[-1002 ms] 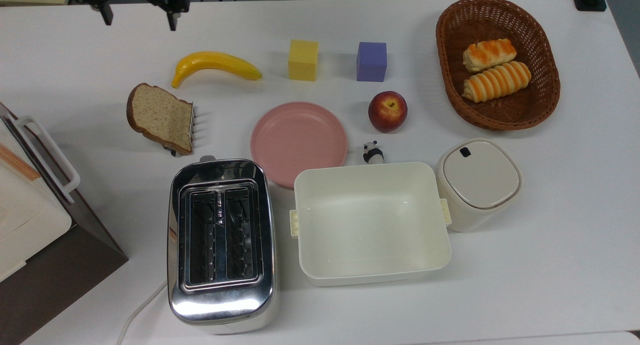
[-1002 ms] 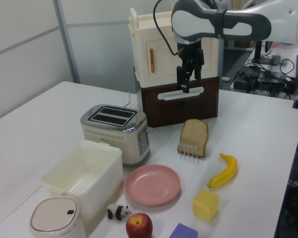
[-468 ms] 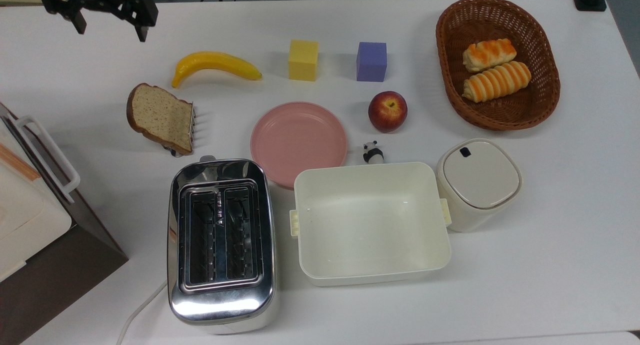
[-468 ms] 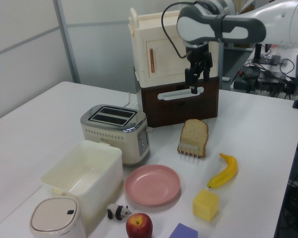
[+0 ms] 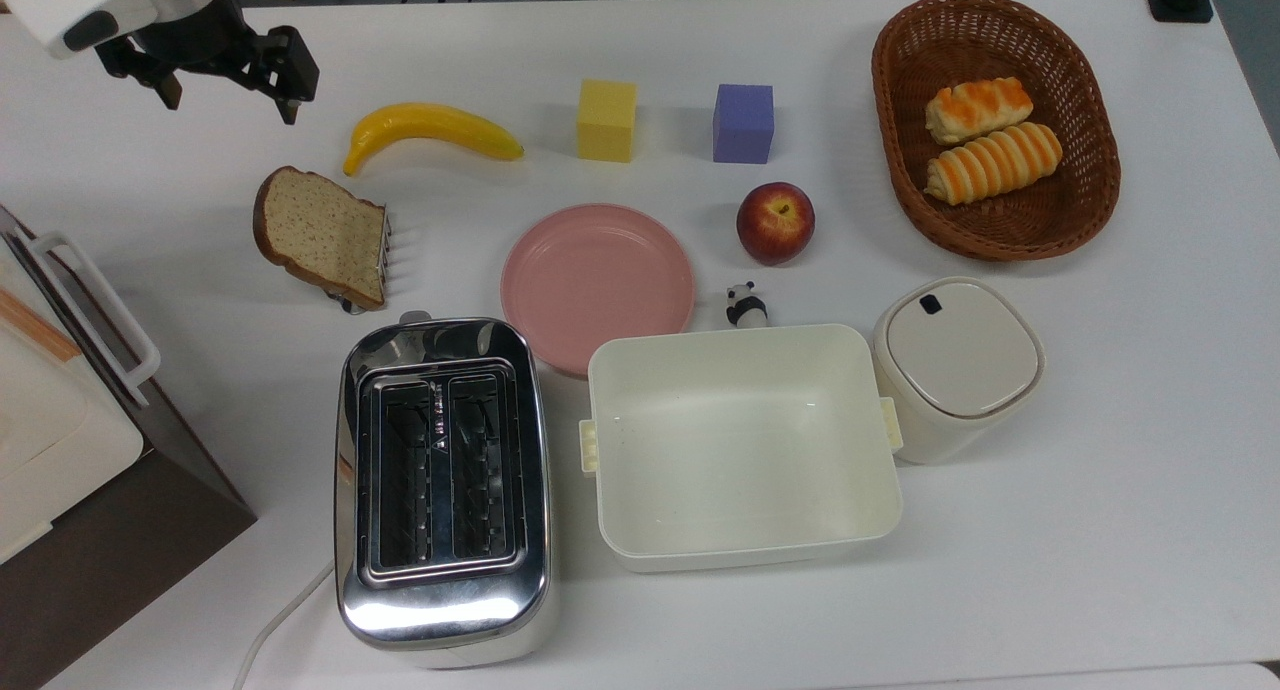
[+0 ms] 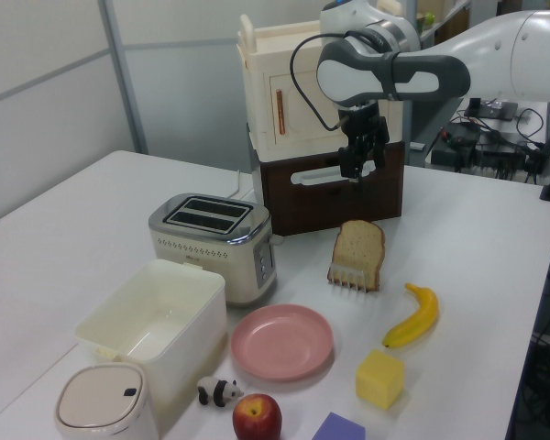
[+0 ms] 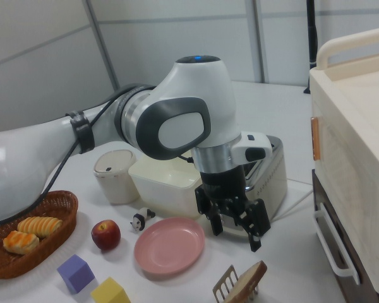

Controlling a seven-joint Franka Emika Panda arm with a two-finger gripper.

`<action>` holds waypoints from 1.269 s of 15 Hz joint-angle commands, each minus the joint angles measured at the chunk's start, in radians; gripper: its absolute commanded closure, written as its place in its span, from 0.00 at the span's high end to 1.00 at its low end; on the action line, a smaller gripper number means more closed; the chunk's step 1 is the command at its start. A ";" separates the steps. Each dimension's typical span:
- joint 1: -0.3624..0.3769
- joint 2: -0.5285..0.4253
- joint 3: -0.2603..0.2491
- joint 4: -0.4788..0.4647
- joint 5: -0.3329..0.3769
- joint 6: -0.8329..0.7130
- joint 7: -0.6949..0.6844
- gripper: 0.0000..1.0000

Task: Put the bread in the toaster
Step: 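Move the open gripper over the bread slice in the metal rack, then lower the gripper and close it on the bread slice's crust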

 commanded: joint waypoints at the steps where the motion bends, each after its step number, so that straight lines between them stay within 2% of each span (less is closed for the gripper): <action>1: -0.012 0.002 0.000 -0.034 -0.015 0.056 -0.017 1.00; 6: -0.011 0.048 0.000 -0.039 -0.020 0.073 -0.018 1.00; 10: -0.011 0.058 0.003 -0.082 -0.020 0.115 -0.018 1.00; 14: -0.014 0.138 0.003 -0.090 -0.048 0.122 -0.017 1.00; 19: -0.030 0.146 0.003 -0.111 -0.048 0.164 -0.017 1.00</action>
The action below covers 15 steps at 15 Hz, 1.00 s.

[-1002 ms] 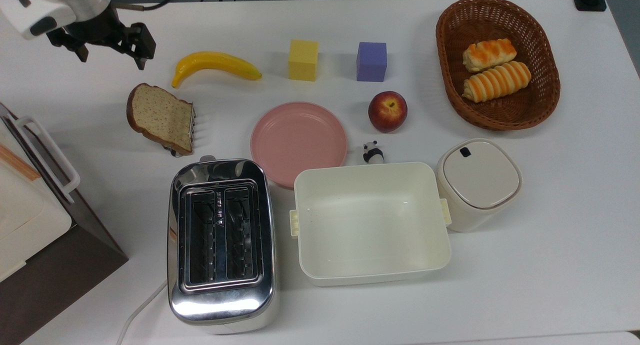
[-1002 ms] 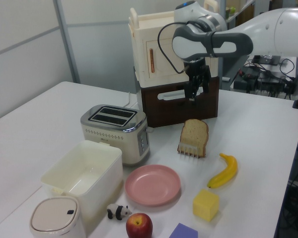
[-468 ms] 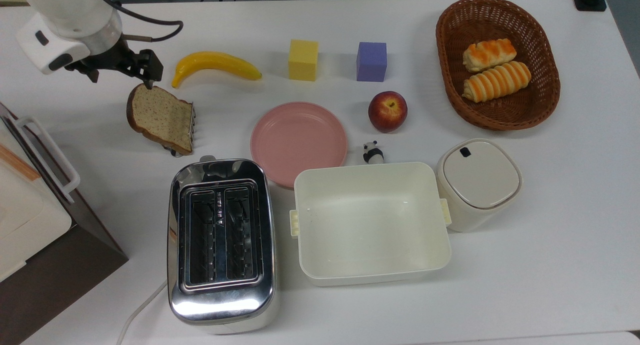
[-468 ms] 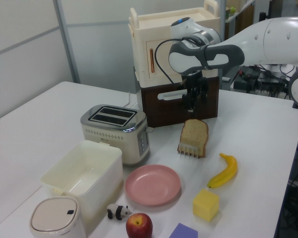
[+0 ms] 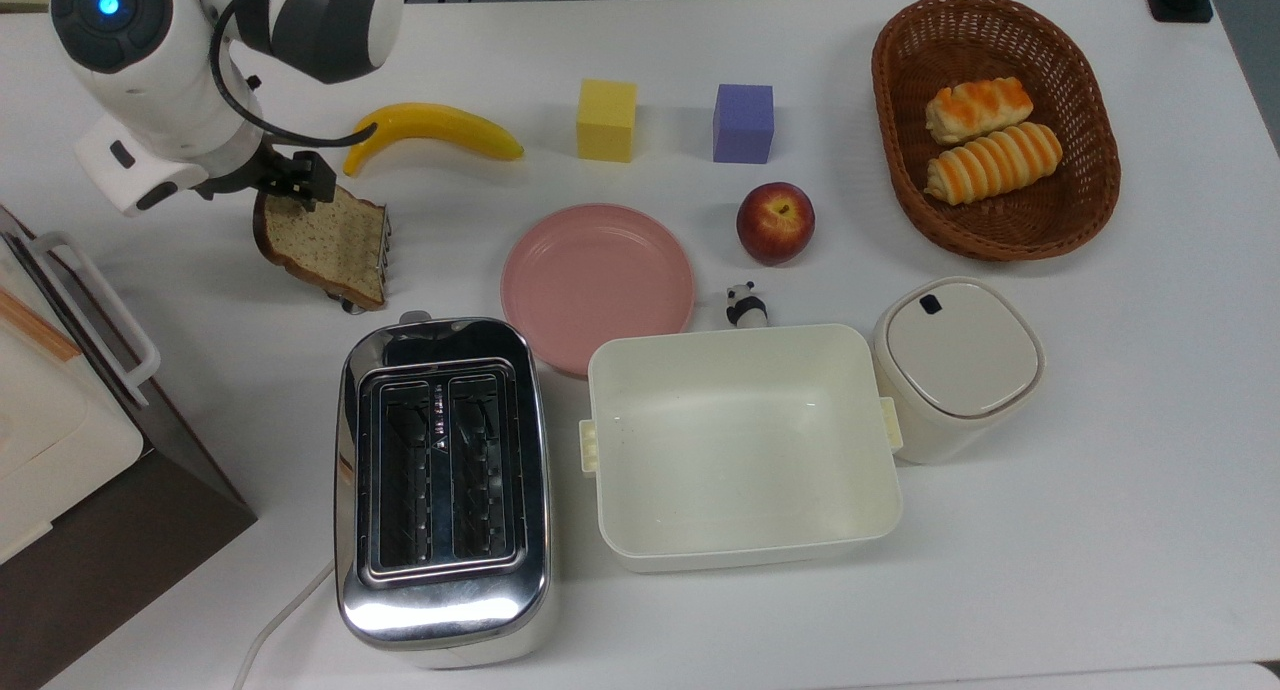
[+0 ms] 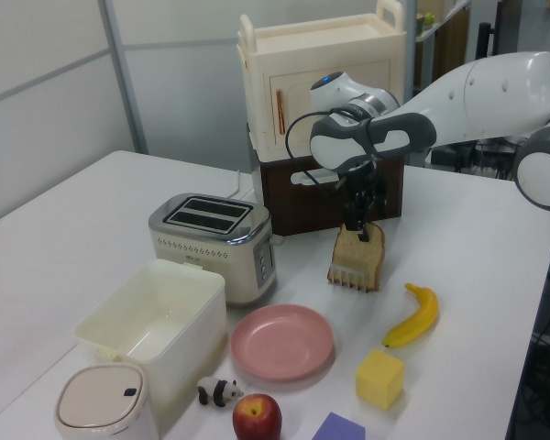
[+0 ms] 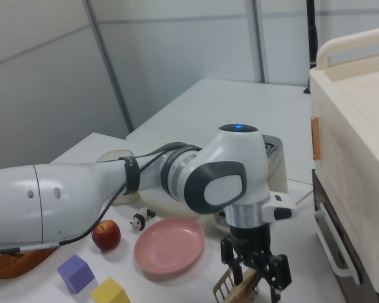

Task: Put the bread in the toaster
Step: 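Lower the gripper and close it on the bread slice's crust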

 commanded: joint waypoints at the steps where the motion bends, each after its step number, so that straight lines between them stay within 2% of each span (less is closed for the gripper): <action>1: -0.005 -0.025 0.002 -0.030 -0.015 0.030 -0.016 1.00; 5: -0.005 -0.025 0.002 -0.031 -0.015 0.031 -0.016 0.99; 6: -0.002 -0.025 0.002 -0.033 -0.016 0.031 -0.018 0.79; 7: 0.000 -0.023 0.002 -0.035 -0.017 0.031 -0.018 0.64; 8: 0.001 -0.023 0.002 -0.041 -0.017 0.031 -0.016 0.59; 9: 0.003 -0.023 0.003 -0.041 -0.020 0.031 -0.018 0.46; 10: 0.004 -0.023 0.005 -0.042 -0.021 0.031 -0.018 0.44; 11: 0.004 -0.025 0.006 -0.047 -0.024 0.031 -0.018 0.21; 14: 0.008 -0.031 0.013 -0.045 -0.024 0.028 -0.018 0.00; 15: 0.014 -0.031 0.013 -0.045 -0.024 0.028 -0.018 0.00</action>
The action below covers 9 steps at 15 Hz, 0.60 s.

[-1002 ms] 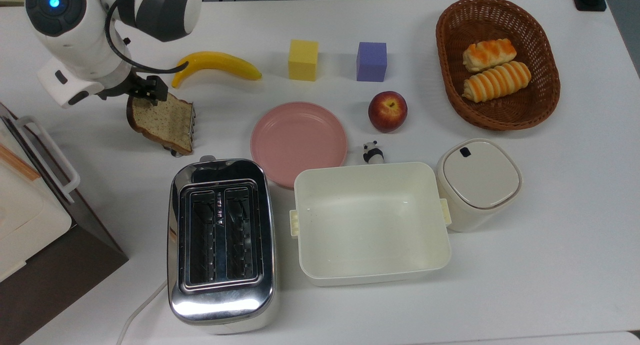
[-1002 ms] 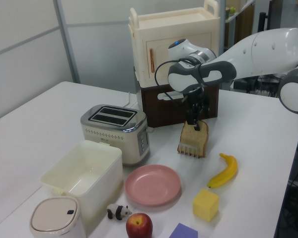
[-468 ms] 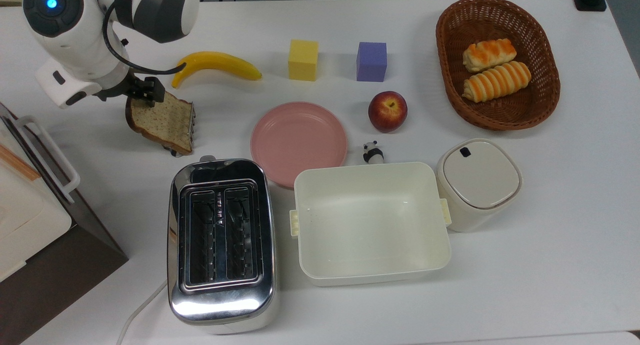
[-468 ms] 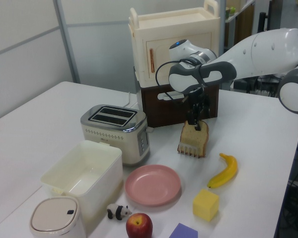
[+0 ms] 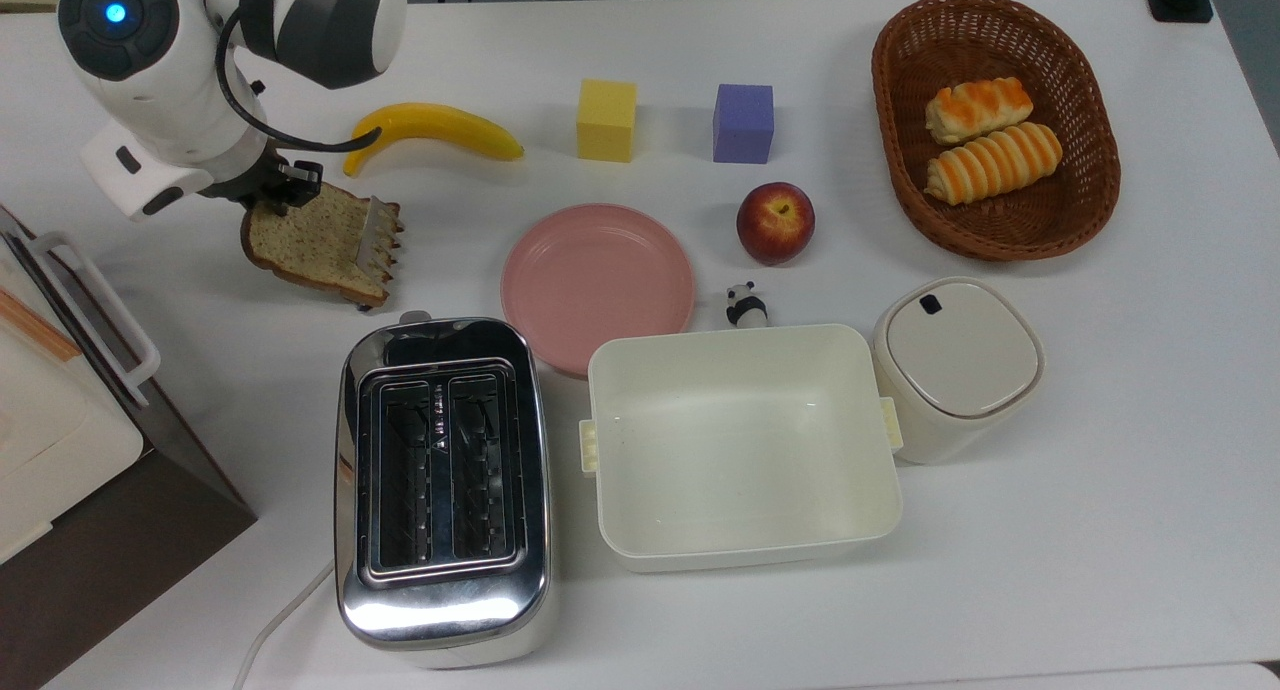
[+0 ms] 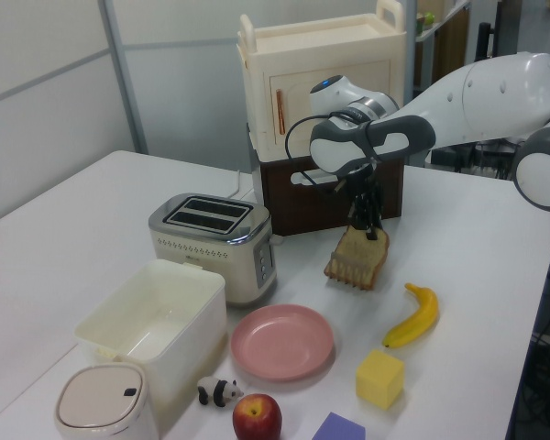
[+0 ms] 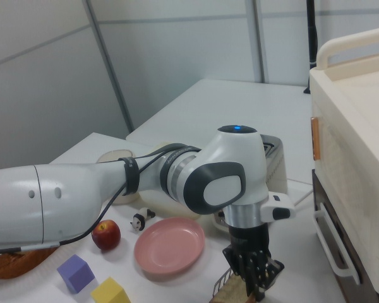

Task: Put the bread in the toaster
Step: 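Lower the gripper and close it on the bread slice's crust, then lift the bread slice up out of the metal rack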

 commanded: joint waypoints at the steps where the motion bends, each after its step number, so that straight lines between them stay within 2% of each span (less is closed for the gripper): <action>1: 0.018 -0.034 0.004 -0.039 -0.021 0.021 -0.015 0.00; 9: 0.022 -0.077 0.011 -0.025 -0.009 0.018 -0.014 0.00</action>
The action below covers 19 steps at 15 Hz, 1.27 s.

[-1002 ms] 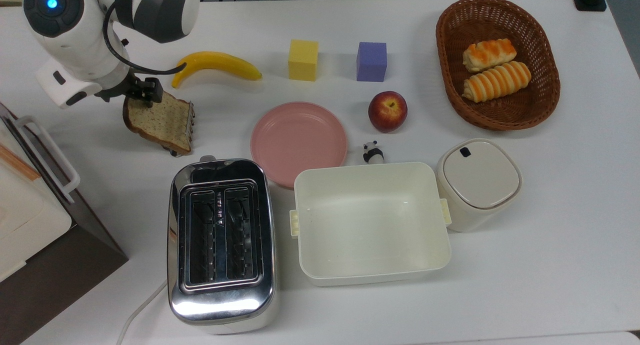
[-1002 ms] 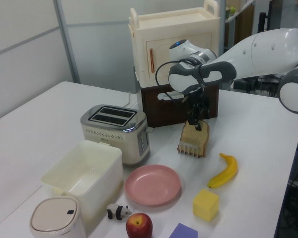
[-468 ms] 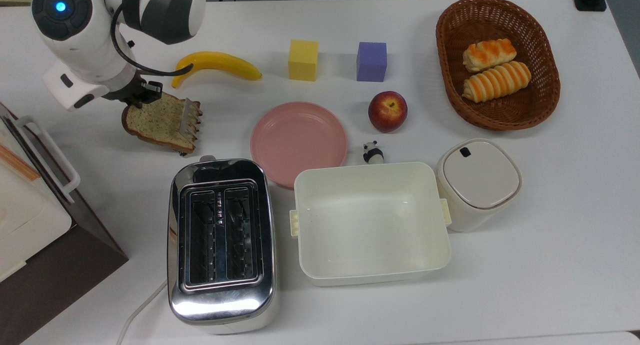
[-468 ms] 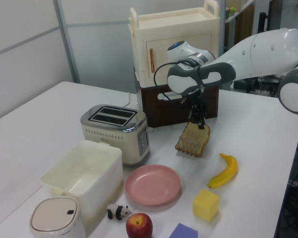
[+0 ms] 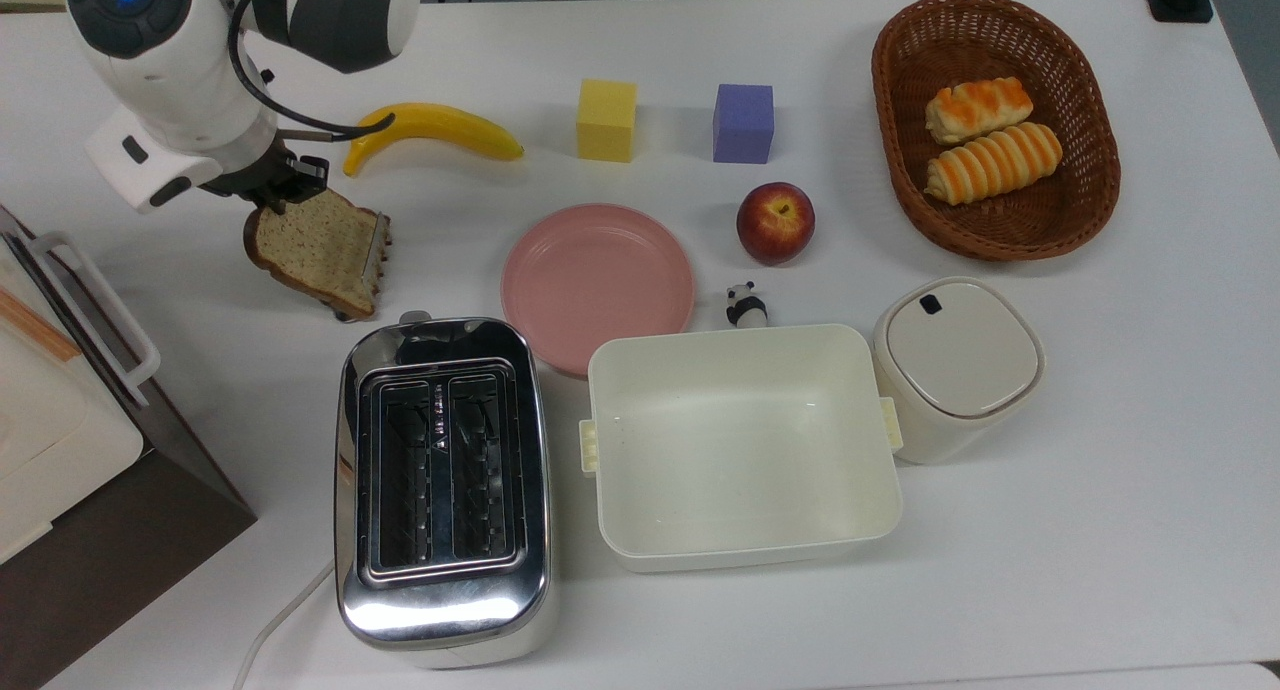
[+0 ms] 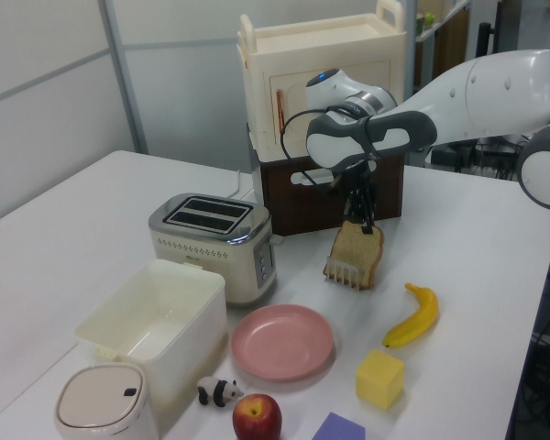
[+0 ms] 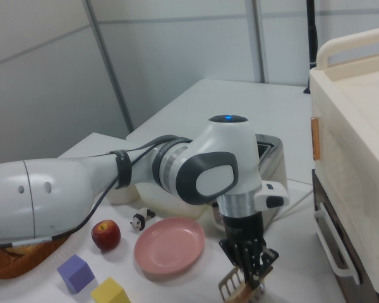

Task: Put the bread in the toaster
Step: 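Lift the bread slice up out of the metal rack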

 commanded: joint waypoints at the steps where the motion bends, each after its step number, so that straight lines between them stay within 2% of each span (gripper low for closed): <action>1: 0.010 -0.065 0.011 -0.029 -0.007 0.017 -0.014 0.00; 4: 0.010 -0.092 0.077 -0.006 -0.006 0.014 -0.003 0.00; 10: 0.009 -0.183 0.146 0.025 -0.004 0.011 0.000 0.00; 19: 0.000 -0.232 0.148 0.069 -0.004 0.019 0.000 0.00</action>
